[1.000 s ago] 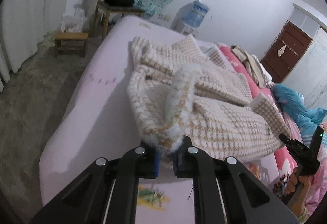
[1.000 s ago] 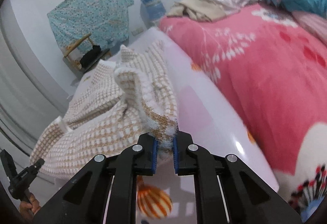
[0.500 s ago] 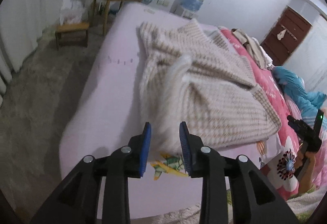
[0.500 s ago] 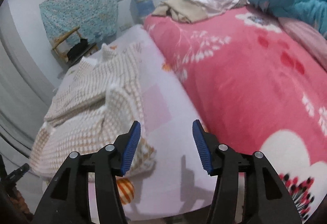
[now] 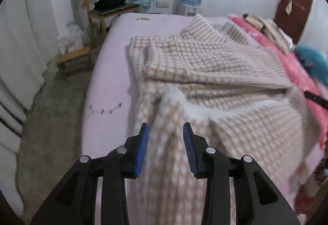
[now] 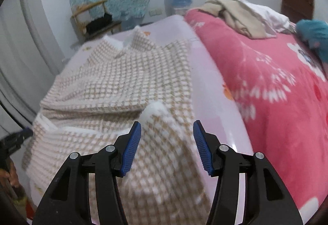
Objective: Fold large clothes
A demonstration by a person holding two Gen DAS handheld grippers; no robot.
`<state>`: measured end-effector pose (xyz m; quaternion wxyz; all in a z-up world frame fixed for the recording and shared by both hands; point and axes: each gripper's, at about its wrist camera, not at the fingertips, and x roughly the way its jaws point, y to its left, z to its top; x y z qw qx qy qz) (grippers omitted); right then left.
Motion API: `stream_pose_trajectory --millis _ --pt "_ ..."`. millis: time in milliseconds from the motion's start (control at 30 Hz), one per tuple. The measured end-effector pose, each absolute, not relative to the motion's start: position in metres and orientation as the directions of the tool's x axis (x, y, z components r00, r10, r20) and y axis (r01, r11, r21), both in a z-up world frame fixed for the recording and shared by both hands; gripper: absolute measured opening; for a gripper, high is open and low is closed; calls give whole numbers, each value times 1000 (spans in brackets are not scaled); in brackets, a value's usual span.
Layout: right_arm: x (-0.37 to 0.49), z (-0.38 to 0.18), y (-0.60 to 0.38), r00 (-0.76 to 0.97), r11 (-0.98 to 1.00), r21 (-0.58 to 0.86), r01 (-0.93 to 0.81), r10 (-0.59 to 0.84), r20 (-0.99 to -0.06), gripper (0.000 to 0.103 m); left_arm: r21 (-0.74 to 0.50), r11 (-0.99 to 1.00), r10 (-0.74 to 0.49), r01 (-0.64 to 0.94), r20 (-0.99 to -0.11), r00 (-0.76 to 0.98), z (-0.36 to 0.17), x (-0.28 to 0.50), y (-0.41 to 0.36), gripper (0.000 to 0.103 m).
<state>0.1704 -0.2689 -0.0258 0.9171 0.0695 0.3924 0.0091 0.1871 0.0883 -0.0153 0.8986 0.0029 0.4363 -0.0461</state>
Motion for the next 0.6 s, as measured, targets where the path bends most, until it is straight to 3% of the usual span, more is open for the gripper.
stream_pose_trajectory --millis 67,133,167,200,233,300,500,600 --pt "179 -32 -268 673 991 126 34 71 -736 36 1 996 -57 94 -796 603 -22 200 85 34" --pt "185 -35 -268 660 992 121 35 68 -748 14 19 995 -44 99 -802 595 -26 208 85 34" --pt "187 -37 -268 657 993 116 35 64 -751 10 19 994 -48 104 -798 601 -26 209 86 33" --pt "186 -37 -268 660 993 115 33 64 -749 6 21 994 -50 110 -795 604 -26 209 86 26" --pt "184 -36 -268 665 993 114 34 62 -744 5 22 993 -55 119 -793 606 -26 209 85 15" --pt "178 -31 -268 690 993 109 40 52 -722 4 27 992 -56 123 -780 624 -23 206 86 11" --pt "173 -3 -276 760 990 122 69 27 -649 3 47 992 -58 121 -674 737 16 205 81 10" --pt "182 -2 -282 771 985 151 85 31 -636 3 20 994 -69 111 -674 736 13 219 84 10"
